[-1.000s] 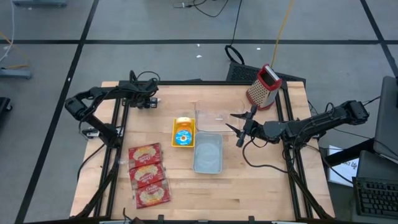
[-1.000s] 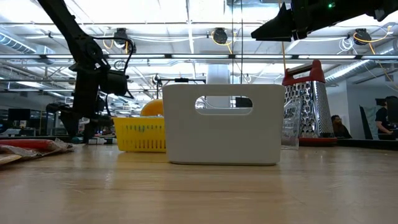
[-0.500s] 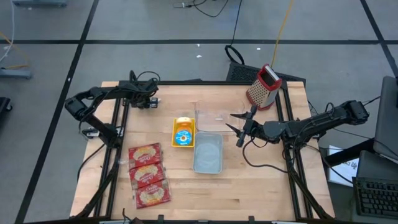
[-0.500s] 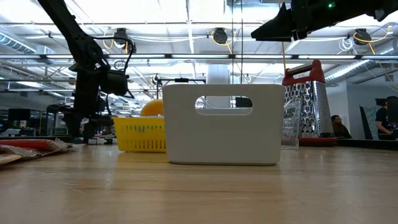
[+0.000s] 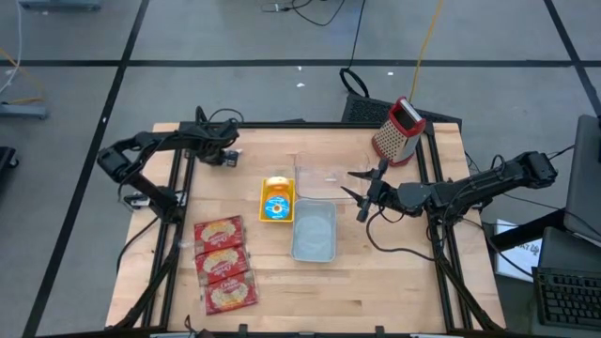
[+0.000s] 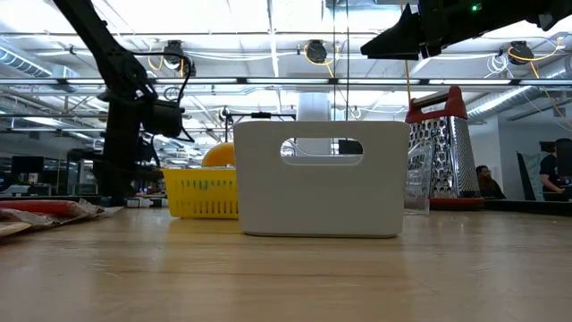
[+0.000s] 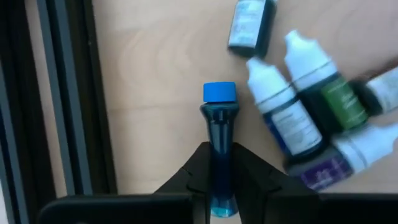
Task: Pick & Place Food Item
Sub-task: Put the blue food coloring bottle into the gray bin, then put the right purple food coloring bottle into the gray bin
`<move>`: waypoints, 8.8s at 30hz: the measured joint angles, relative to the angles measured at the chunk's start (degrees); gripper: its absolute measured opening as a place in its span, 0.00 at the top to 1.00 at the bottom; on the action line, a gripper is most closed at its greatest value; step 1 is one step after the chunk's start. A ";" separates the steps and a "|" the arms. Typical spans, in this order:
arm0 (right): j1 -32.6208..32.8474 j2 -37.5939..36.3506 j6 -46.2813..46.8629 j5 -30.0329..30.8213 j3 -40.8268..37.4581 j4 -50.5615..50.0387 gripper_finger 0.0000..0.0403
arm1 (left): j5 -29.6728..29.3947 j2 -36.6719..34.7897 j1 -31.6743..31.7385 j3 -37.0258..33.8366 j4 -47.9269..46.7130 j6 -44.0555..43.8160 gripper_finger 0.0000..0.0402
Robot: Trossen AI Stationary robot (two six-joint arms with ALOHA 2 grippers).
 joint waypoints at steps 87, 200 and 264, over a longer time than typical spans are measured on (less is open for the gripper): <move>-7.99 27.04 13.25 -32.81 3.10 39.91 0.75 | 17.98 -2.34 -50.62 3.50 73.77 29.17 0.91; -8.73 21.97 8.70 -52.51 4.39 10.44 0.84 | 15.73 -36.52 -26.69 -25.20 65.03 14.28 0.32; -1.13 20.35 8.22 -44.66 4.33 1.75 0.51 | -2.25 -36.50 -26.62 -20.81 39.78 3.18 0.32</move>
